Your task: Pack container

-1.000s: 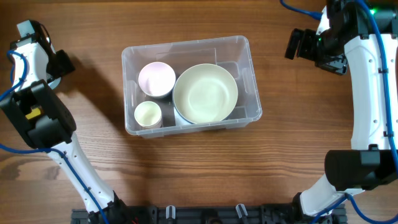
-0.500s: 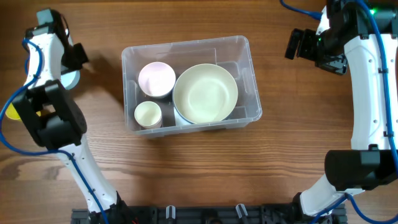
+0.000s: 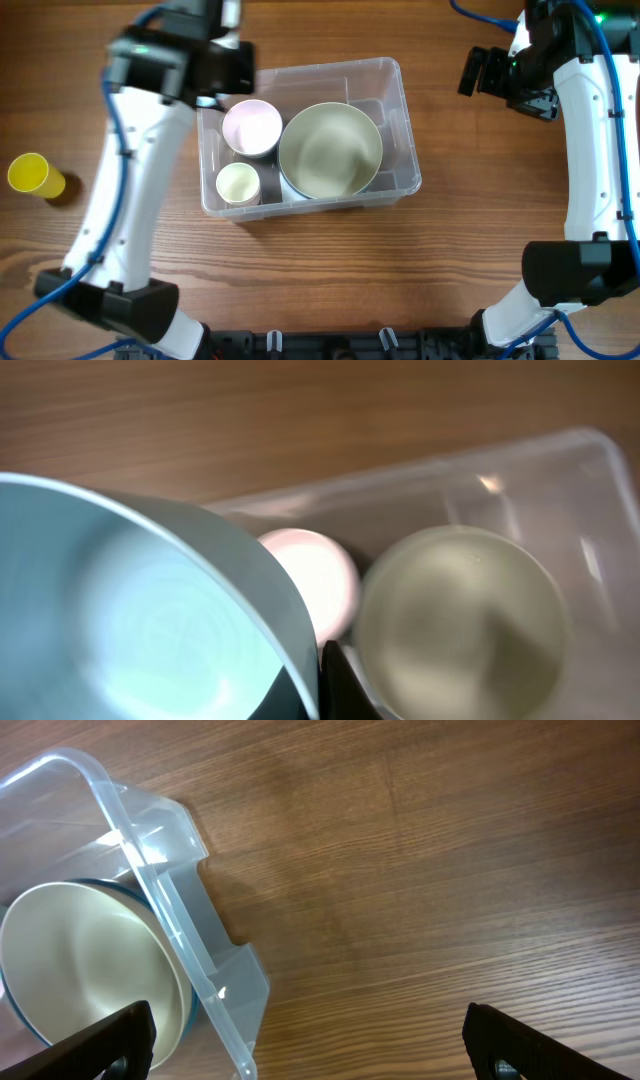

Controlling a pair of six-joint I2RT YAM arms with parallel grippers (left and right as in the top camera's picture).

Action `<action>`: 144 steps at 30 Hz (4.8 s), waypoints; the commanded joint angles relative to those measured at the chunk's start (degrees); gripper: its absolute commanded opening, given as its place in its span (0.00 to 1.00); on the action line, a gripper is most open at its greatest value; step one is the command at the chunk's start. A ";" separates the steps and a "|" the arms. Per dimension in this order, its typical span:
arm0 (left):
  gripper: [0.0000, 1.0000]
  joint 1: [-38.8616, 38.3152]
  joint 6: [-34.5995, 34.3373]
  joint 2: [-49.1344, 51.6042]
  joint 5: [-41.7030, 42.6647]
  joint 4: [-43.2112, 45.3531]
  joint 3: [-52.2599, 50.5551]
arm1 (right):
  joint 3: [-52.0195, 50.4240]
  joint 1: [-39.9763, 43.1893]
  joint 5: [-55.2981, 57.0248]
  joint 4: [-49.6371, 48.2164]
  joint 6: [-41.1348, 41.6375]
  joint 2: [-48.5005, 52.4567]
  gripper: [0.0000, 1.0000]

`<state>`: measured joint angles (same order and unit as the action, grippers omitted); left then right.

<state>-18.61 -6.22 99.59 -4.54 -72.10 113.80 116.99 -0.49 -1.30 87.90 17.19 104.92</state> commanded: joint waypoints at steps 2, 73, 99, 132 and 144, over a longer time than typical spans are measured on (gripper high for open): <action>0.04 -4.44 -3.30 6.73 -2.14 -0.20 -0.22 | -0.24 -0.28 -0.28 0.70 -0.68 0.79 1.00; 0.04 52.78 -9.25 15.13 -0.83 22.62 -22.71 | -0.33 -0.28 -0.24 1.25 -0.70 0.79 1.00; 0.04 -0.66 -9.22 -5.31 7.06 -5.73 -22.84 | -0.33 -0.28 -0.26 1.97 -0.70 0.79 1.00; 1.00 20.68 -12.26 -4.44 3.41 21.42 -22.82 | -0.33 -0.28 -0.15 -31.69 -5.35 -1.90 1.00; 1.00 28.30 -10.49 -16.22 7.04 15.23 -24.92 | -0.35 -0.28 6.01 -20.83 -3.21 -14.32 1.00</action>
<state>9.80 -17.93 90.67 1.50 -56.75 90.80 116.60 -0.49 3.09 65.76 12.16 96.75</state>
